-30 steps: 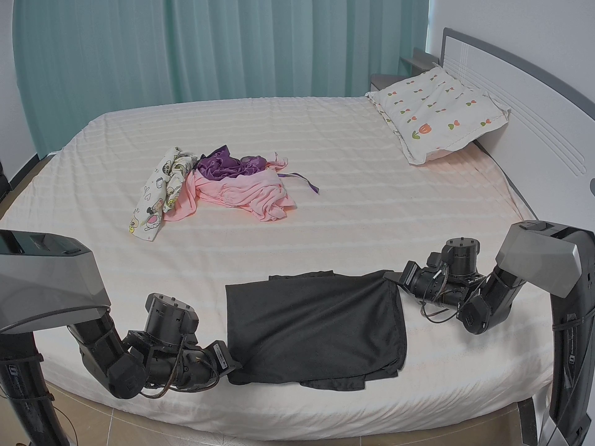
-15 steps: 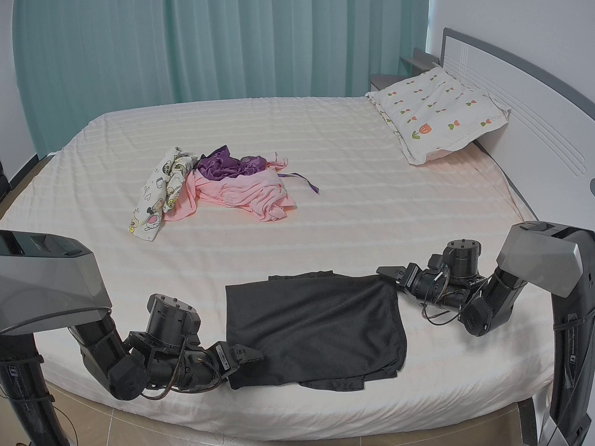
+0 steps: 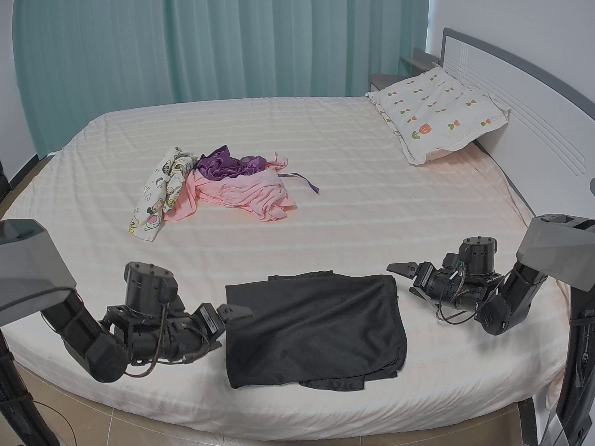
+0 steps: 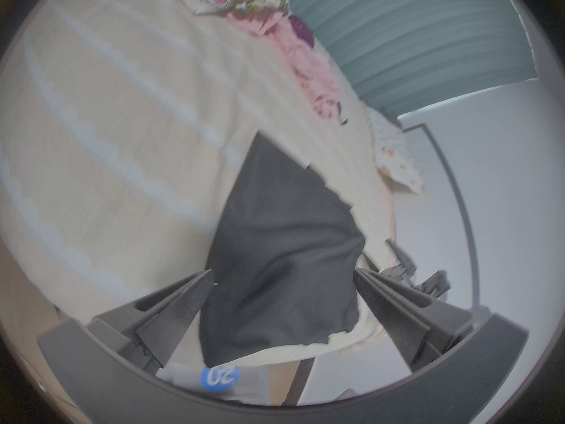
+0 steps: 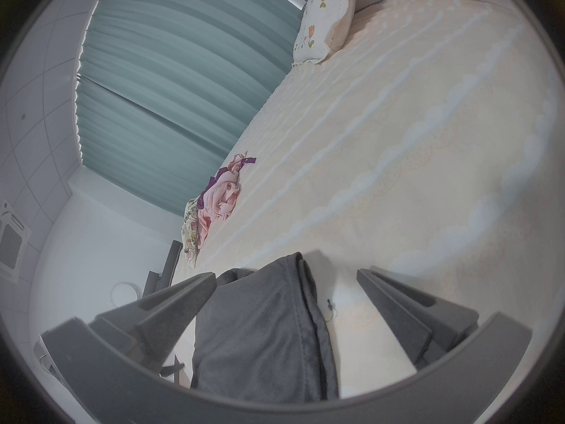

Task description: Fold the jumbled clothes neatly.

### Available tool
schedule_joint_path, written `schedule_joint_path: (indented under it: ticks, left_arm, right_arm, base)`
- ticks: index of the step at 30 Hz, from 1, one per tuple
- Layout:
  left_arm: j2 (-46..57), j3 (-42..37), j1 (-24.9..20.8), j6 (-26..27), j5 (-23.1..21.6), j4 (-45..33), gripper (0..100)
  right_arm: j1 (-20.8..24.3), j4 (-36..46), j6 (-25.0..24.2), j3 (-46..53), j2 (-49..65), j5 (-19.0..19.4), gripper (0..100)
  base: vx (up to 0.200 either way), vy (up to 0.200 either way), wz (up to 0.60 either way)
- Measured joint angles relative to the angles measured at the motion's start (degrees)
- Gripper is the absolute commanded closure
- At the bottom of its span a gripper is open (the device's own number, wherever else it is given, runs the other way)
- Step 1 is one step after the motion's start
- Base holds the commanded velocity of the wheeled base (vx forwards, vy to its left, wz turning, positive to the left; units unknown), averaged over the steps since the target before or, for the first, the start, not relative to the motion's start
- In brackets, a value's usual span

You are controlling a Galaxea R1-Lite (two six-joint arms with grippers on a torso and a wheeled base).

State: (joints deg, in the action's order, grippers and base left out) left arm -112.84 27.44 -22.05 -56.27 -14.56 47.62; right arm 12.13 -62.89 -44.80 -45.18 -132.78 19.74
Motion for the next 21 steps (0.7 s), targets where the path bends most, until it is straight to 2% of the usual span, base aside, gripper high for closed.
schedule_joint_path:
  ticks: [3, 9, 16, 21]
  left_arm:
    - [2.26, 2.32, 1.50, -0.74, 0.20, -0.21, 0]
    - [0.82, 7.69, 3.78, -0.20, 0.33, -0.16, 0]
    - [-7.36, 14.51, 5.49, 3.56, 1.15, -0.24, 0]
    - [-12.80, 18.25, 6.51, 5.56, 1.95, -0.27, 0]
  right_arm:
    - [0.54, 3.63, 0.00, -0.46, 2.05, -0.01, 0]
    - [1.17, 5.30, 0.02, 1.55, 5.05, -0.04, 0]
    - [2.17, 1.63, 0.90, 12.36, 6.31, -0.11, 0]
    - [4.96, -1.91, 2.88, 18.36, 6.12, -0.12, 0]
  base:
    - [0.000, 0.000, 0.00]
    - [0.000, 0.000, 0.00]
    - [0.000, 0.000, 0.00]
    - [0.000, 0.000, 0.00]
